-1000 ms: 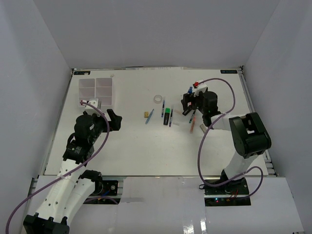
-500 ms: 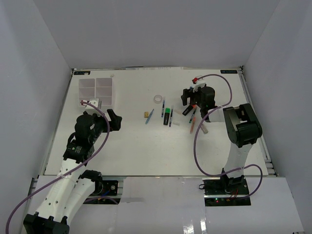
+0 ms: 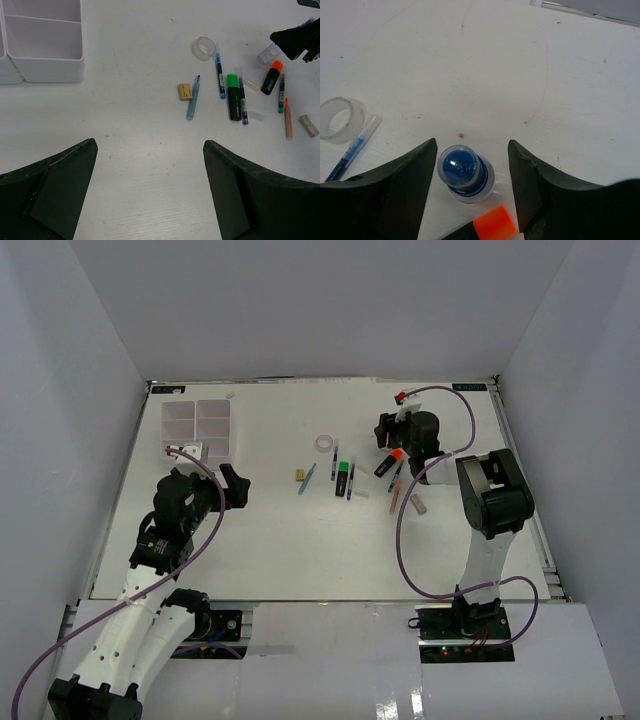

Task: Sort the stationery into containers
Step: Pick up the stationery from the center of the board.

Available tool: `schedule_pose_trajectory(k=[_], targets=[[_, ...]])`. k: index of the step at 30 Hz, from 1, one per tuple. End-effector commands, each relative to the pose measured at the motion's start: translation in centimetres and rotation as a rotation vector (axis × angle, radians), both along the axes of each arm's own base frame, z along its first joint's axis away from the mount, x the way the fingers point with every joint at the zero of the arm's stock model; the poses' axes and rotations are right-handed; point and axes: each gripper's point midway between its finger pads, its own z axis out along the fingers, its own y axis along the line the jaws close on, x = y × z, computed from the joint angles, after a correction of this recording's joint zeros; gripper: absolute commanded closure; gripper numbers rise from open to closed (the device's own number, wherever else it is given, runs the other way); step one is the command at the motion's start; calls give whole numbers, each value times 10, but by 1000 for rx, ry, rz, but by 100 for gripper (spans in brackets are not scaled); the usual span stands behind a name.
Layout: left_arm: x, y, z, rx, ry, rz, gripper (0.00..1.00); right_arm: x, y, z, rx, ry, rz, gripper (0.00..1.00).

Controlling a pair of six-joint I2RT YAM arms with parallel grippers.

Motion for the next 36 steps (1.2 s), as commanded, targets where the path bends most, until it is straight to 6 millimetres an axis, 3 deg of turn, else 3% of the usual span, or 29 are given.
schedule_pose_trajectory(k=[1,6,10,12,16,20,23,28,33,36], targets=[[-1,3,-3,9,3,10,2,14,-4,14,14,-40,-37,40],[-1,3,-2,8,0,10,2,14,-5,12,13,-29,-47,47],[-2,3,-2,9,-2,8,2,12,-5,12,5,-33,-37,69],[-2,3,-2,8,0,9,2,8,-3,15,3,-42,-20,74],[-2,3,-2,6,-1,9,2,-3,5,33,-28,-88,49,92],[-2,1,-1,3,-5,0,2,-25,29,63,-43,-150,193,92],[-3,-1,1,0,-9,-12,2,-55,60,92,-53,-214,359,92],[-8,-13,6,-13,-36,-93,2,-122,121,103,-30,-224,675,92],[-23,-41,33,-42,-149,-291,2,-193,165,117,12,-221,979,92],[-29,-51,50,-59,-200,-363,2,-224,179,123,17,-215,1108,92]])
